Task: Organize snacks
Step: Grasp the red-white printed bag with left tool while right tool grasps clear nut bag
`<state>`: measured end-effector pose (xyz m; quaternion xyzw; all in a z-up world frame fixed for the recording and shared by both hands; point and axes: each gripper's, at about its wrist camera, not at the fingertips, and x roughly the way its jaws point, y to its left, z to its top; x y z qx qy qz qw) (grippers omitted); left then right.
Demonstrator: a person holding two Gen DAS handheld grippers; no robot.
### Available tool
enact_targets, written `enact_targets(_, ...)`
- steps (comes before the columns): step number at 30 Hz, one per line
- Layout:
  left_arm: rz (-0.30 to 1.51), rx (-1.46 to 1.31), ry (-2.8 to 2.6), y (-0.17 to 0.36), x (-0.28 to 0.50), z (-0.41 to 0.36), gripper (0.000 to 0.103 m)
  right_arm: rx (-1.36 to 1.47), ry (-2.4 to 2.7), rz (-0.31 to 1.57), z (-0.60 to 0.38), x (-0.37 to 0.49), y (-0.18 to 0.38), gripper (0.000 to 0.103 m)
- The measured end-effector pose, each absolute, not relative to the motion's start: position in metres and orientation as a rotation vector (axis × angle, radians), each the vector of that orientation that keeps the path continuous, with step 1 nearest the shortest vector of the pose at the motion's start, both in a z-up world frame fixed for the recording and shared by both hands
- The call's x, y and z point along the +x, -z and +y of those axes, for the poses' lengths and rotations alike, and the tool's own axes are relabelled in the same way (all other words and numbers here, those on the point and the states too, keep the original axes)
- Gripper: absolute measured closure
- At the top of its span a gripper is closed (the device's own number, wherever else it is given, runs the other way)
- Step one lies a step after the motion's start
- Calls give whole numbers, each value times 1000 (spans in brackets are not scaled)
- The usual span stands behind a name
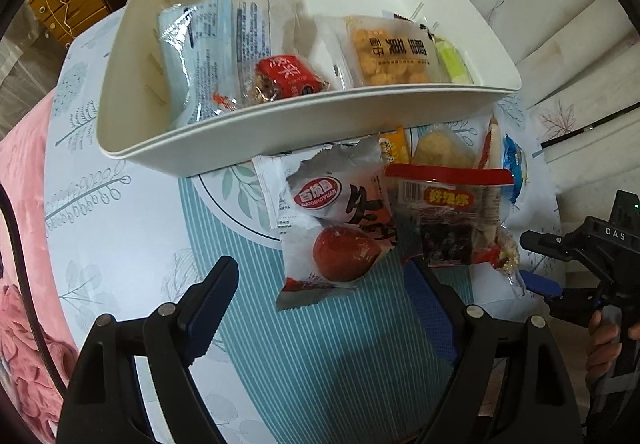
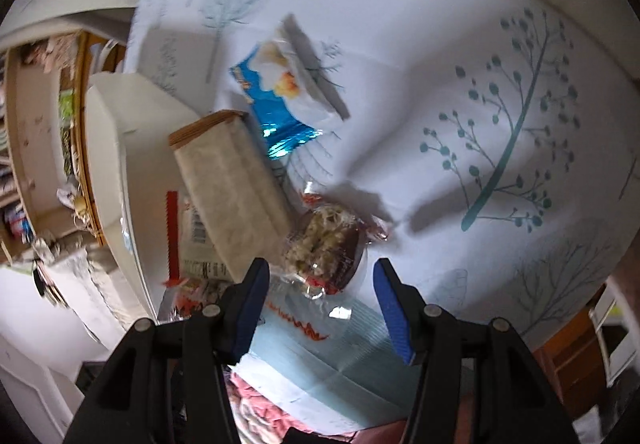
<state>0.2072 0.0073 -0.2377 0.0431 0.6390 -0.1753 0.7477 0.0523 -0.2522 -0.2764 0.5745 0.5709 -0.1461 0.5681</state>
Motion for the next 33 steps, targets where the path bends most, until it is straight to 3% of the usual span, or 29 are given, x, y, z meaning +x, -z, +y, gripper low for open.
enact_targets(7,1418,81,372,254,216,-2,19,1377,372,1430,-253,63,293,50)
enact_targets(15,1438,63,359,267,227,-11,35,1350,364,1499,-253,78,294,55)
enact_targets(19,1424,83,370,268,228,-16,37,1346,366,1506,-254,79,294,56)
enact_targets(25,1403,82,393,262,224,-17,53,1342,378,1509,-251,80,294,57)
enact_targets(33,1361,67,431,239,212,-9,54,1339,395,1512,-238,67,287,57)
